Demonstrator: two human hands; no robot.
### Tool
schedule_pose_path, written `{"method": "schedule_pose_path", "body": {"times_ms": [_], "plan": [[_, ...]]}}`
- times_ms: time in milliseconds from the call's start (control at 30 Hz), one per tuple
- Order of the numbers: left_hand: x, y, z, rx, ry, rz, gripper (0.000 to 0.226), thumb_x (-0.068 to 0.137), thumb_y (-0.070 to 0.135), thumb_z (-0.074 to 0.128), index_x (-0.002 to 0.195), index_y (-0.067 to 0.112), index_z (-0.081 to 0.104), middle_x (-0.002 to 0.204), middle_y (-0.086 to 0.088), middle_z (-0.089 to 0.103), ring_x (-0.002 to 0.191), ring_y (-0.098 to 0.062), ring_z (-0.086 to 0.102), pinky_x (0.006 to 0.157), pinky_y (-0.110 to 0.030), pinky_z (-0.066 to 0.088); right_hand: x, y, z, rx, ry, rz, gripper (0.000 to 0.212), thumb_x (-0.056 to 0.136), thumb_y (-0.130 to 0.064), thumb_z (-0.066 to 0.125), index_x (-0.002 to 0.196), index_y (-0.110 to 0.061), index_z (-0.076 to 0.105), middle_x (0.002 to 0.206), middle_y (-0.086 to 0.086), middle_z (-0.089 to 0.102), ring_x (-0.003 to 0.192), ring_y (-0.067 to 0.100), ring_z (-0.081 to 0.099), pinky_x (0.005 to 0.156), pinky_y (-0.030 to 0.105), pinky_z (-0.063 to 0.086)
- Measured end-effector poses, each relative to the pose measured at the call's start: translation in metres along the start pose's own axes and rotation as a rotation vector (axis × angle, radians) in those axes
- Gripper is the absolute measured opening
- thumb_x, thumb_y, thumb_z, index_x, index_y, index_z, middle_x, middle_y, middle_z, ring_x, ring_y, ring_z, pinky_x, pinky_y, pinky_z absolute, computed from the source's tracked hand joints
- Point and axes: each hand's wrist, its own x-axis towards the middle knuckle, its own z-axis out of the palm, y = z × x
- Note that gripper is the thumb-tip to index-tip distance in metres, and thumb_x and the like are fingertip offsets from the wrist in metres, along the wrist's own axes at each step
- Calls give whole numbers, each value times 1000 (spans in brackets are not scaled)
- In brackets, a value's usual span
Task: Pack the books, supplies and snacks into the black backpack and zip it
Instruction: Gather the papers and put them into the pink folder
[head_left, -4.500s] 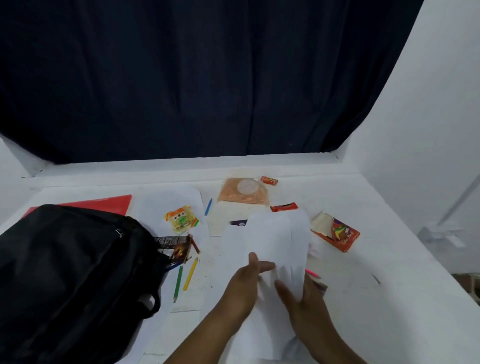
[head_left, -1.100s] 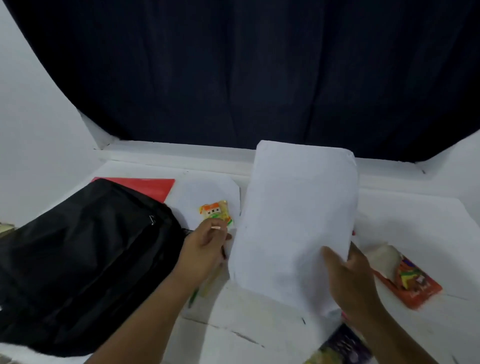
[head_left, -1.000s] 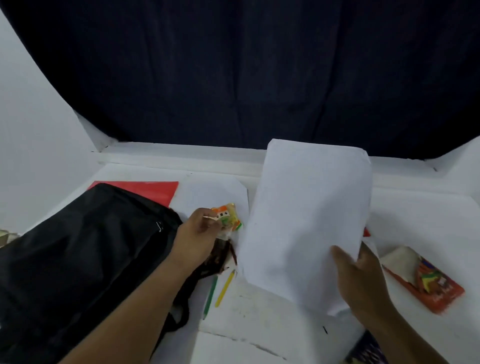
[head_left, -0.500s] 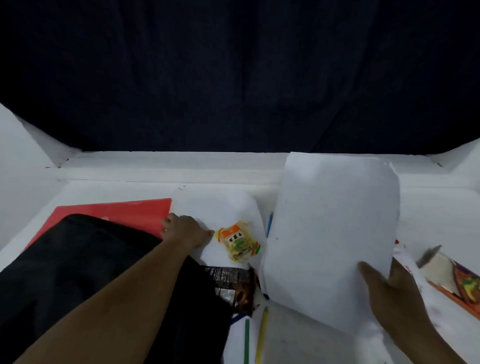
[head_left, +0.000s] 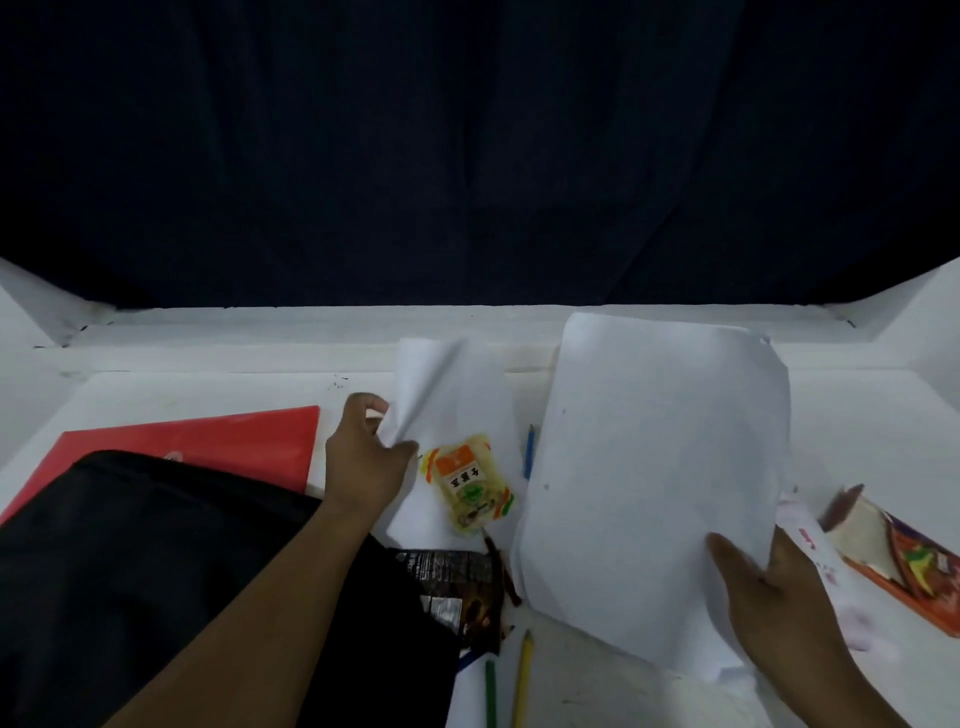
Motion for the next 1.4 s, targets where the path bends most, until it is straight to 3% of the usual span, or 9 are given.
{"method": "schedule_pose_path", "body": {"times_ms": [167,367,667,733,833,967,1067,1233,1400], "plan": [[-18,61,-24,-186,222,187,47,83,7,76,119,21,50,88,21,57,72,16,59,57,-1,41,0,4,-11,-16,8,-30,36,96,-4,57,132,-2,56,111,7,59,113,29,55,93,33,34],[-43,118,-48,-341,303,287,23,82,14,81,98,15,64,86,18,65,74,14,62,64,-4,45,-3,3,-38,14,6,-81,33,96,-7,58,129,-14,57,111,4,58,112,27,54,95,36,36],[-95,182,-55,-806,-284,68,40,80,2,73,118,12,68,113,-3,76,101,-20,73,80,-29,61,4,25,-101,192,10,-8,24,97,-5,55,112,-24,55,93,-11,61,91,22,57,80,31,41],[-110,184,-39,-765,-413,-51,43,79,4,73,122,8,67,115,-10,74,102,-25,73,80,-33,61,6,32,-115,207,1,-1,22,97,-5,55,112,-21,59,93,-9,64,90,23,61,74,30,43],[-140,185,-1,-667,-512,-214,45,74,5,82,117,4,69,113,-16,74,98,-31,73,75,-38,62,8,43,-134,202,-48,34,27,96,-9,58,121,-17,63,107,2,68,102,27,63,87,36,47],[-189,191,65,-656,-439,-307,25,85,-1,72,109,-3,70,99,-18,76,81,-27,76,63,-31,62,9,55,-164,214,-170,57,25,93,-11,63,113,-26,66,105,-2,74,98,23,69,89,48,55],[-219,194,106,-648,-395,-325,22,86,-5,71,107,2,70,97,-14,77,73,-20,75,56,-25,58,11,59,-189,235,-314,81,14,95,-14,62,106,-22,68,86,-3,76,80,17,73,75,40,59],[-253,192,149,-481,-374,-203,60,65,9,89,118,16,62,108,-5,75,91,-20,74,67,-27,58,8,77,-232,181,-435,139,22,101,-30,51,101,-20,70,85,0,76,74,11,72,67,30,54],[-289,215,176,-440,-310,-200,76,53,4,97,115,21,55,103,0,74,90,-17,73,69,-30,58,11,101,-272,403,-497,142,34,99,-42,48,116,-21,69,106,-2,76,100,16,72,90,36,53]]}}
